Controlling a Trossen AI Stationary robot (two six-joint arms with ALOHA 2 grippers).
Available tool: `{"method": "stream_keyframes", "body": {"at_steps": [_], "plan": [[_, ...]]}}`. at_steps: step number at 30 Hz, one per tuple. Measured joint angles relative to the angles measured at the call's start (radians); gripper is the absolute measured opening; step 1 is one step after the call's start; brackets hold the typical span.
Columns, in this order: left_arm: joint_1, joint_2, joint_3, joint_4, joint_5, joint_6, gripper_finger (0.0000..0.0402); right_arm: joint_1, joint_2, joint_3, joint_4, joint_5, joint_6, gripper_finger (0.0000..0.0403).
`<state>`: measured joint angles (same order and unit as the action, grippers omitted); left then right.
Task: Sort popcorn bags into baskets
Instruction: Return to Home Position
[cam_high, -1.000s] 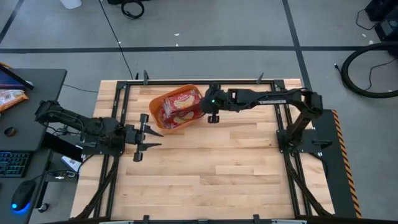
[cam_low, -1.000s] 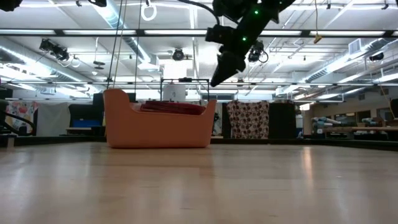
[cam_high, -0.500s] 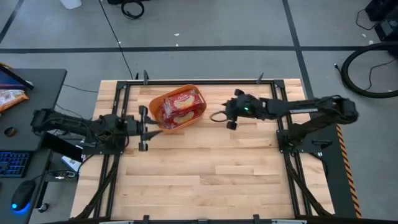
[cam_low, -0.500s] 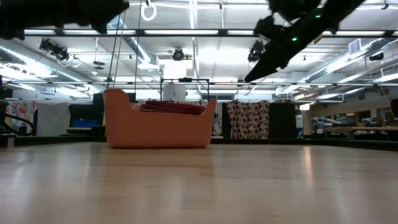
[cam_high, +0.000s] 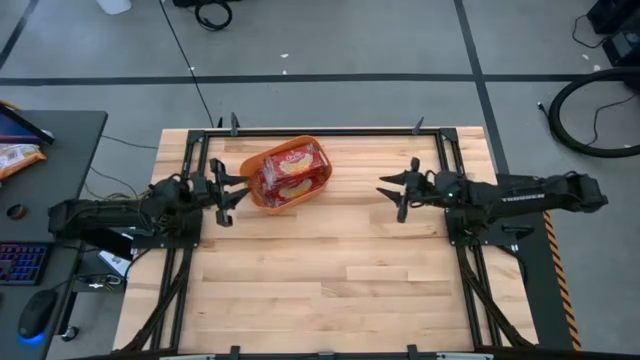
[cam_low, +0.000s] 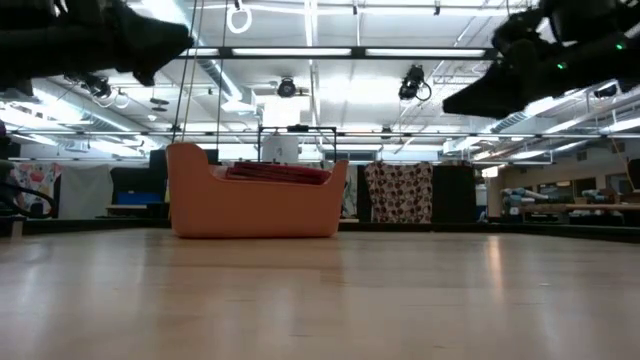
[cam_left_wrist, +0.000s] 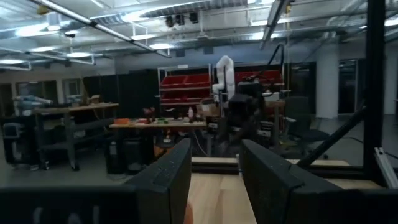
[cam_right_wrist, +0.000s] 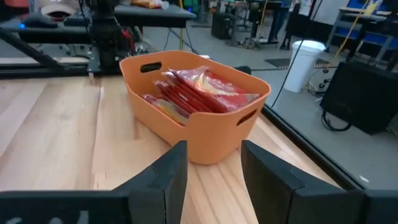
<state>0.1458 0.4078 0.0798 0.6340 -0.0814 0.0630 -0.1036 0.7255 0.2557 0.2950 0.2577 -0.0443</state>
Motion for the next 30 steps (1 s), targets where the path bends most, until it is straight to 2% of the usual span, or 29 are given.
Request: {"method": "stream_keyframes", "body": {"at_steps": [5,18,30], "plan": [[0.016,-0.043,-0.072,0.031,-0.009,-0.073,0.0141,0.000,-0.150,-0.098,-0.003,0.002,0.008,0.0154],[0.017,-0.082,-0.072,0.008,-0.041,-0.080,0.0141,0.000,-0.497,-0.249,-0.021,0.010,0.047,0.0154],[0.017,-0.081,-0.072,-0.140,-0.041,-0.128,0.0141,0.000,-0.536,-0.249,-0.035,0.010,0.038,0.0155]]}}
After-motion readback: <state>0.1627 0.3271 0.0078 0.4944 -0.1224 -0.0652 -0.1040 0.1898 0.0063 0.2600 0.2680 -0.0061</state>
